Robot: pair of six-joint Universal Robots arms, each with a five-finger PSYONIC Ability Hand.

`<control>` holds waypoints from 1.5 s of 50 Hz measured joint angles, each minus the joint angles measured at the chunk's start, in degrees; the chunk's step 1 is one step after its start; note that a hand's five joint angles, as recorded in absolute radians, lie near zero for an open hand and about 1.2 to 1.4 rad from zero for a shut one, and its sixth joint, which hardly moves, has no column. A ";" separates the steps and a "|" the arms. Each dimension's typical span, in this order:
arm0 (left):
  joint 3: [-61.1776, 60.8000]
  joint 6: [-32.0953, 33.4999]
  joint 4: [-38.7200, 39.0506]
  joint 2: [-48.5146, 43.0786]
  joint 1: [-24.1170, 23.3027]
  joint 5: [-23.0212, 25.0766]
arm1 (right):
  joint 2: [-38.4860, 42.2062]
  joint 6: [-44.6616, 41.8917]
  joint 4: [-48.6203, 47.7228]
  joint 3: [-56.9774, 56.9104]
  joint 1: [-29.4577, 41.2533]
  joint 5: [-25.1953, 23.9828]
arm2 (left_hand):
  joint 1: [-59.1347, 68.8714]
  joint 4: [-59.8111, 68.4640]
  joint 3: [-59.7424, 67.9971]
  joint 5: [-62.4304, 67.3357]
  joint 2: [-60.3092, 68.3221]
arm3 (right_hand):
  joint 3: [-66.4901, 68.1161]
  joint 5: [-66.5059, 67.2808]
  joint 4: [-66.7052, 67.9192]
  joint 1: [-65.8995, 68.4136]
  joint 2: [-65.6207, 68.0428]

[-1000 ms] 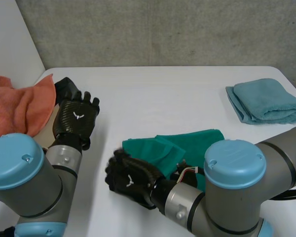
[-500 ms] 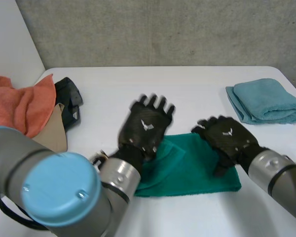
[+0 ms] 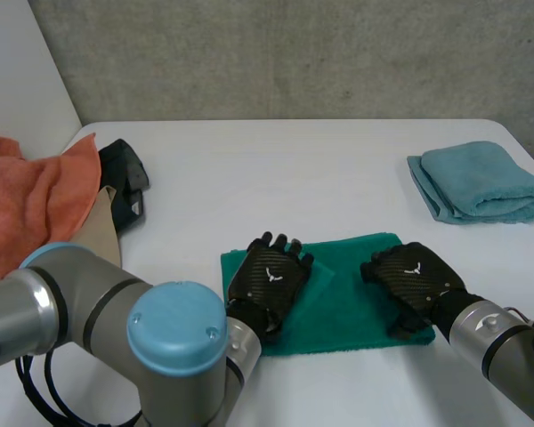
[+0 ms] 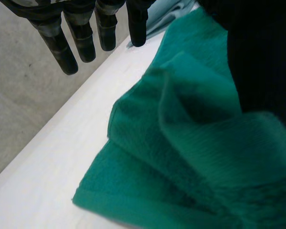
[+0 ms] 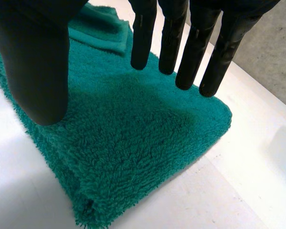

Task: Fold the laundry.

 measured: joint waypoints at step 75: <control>-4.27 -0.61 -0.79 9.73 6.80 -12.83 | 0.60 -17.60 -2.31 5.62 -9.78 1.79 | 0.00 0.00 0.00 0.00 0.00 | 35.78 35.51 36.26 26.52 35.34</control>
